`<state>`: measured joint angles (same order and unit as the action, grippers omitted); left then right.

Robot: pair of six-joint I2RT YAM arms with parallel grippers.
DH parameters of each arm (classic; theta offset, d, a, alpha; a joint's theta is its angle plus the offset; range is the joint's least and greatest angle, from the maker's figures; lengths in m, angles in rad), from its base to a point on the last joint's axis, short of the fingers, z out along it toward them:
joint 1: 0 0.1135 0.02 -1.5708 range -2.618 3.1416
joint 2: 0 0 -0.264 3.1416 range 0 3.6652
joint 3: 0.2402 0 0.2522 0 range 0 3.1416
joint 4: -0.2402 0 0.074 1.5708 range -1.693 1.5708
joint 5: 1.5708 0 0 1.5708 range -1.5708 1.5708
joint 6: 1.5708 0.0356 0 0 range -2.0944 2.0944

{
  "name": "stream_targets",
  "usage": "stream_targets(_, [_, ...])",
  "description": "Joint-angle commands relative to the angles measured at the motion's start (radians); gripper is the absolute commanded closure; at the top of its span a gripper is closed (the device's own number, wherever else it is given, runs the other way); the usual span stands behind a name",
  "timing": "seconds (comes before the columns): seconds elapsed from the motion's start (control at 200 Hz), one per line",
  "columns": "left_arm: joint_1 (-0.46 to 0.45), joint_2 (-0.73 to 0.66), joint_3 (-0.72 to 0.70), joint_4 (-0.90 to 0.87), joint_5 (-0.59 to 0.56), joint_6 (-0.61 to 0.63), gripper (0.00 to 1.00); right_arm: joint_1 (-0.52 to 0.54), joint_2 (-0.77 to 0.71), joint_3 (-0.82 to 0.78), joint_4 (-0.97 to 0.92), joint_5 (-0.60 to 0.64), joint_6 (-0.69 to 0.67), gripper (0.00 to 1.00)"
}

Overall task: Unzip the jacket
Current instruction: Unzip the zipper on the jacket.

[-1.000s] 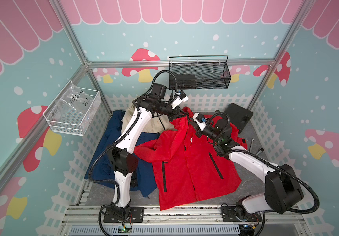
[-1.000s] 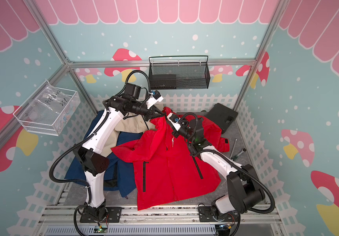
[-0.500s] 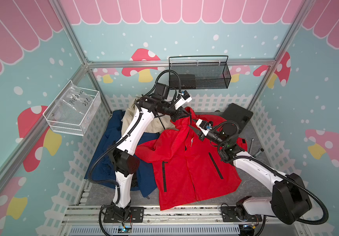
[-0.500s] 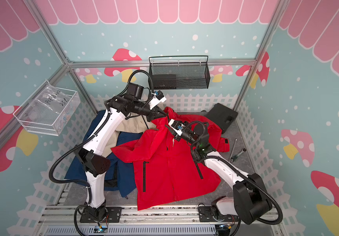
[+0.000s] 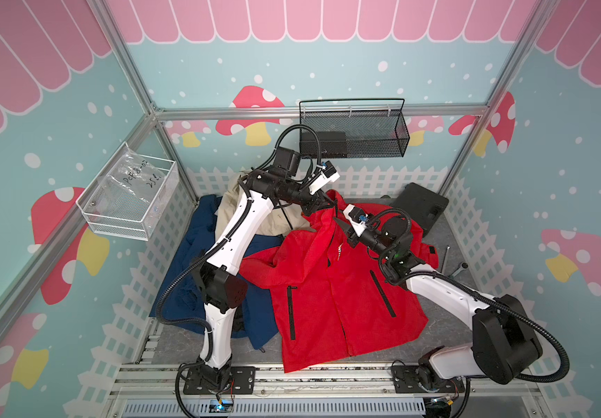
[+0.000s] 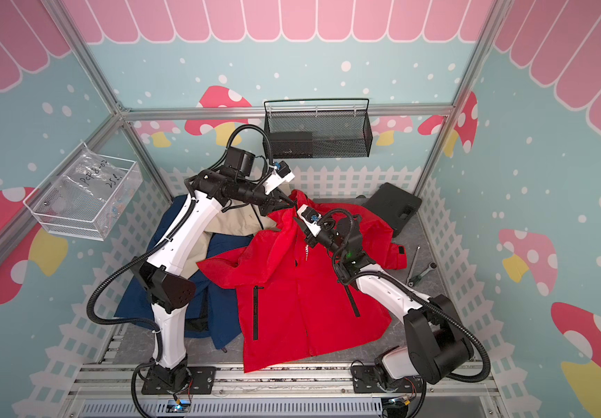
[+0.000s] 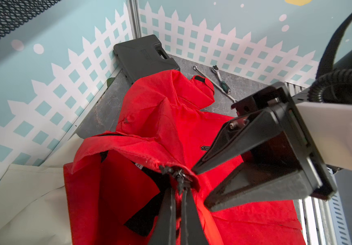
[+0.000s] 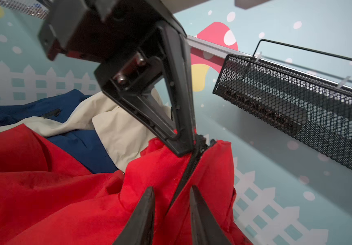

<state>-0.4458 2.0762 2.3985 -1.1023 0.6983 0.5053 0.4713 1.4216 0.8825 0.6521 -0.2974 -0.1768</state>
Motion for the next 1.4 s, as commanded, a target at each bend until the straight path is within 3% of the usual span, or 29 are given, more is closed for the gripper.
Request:
stream_targets(0.0, [-0.004,-0.004,0.039,-0.007,0.012,0.030,1.00,0.003,-0.001,0.027,0.020,0.081,0.021,0.73])
stream_targets(0.125, [-0.005,-0.006,0.037,-0.008,0.012,0.033,1.00,0.001,0.010,0.038,0.021,0.067,0.023,0.77])
stream_targets(0.21, [-0.005,-0.004,0.038,-0.009,0.009,0.033,1.00,0.003,-0.006,0.015,0.046,-0.040,-0.006,0.79])
stream_targets(0.325, [-0.006,0.001,0.042,-0.010,0.003,0.032,1.00,0.002,-0.061,-0.076,0.139,-0.168,-0.026,0.77])
stream_targets(0.5, [-0.007,0.008,0.048,-0.009,0.003,0.029,1.00,0.008,-0.078,-0.098,0.150,-0.230,-0.006,0.73])
stream_targets(0.901, [-0.010,0.011,0.057,-0.010,0.008,0.019,1.00,0.019,0.013,-0.003,0.110,-0.036,0.121,0.61])
stream_targets(1.181, [-0.013,0.015,0.051,-0.011,0.005,0.019,1.00,0.018,0.011,0.001,0.067,0.079,0.141,0.70])
stream_targets(1.396, [-0.014,0.013,0.052,-0.017,-0.002,0.022,1.00,0.015,0.022,0.015,0.049,0.098,0.137,0.77])
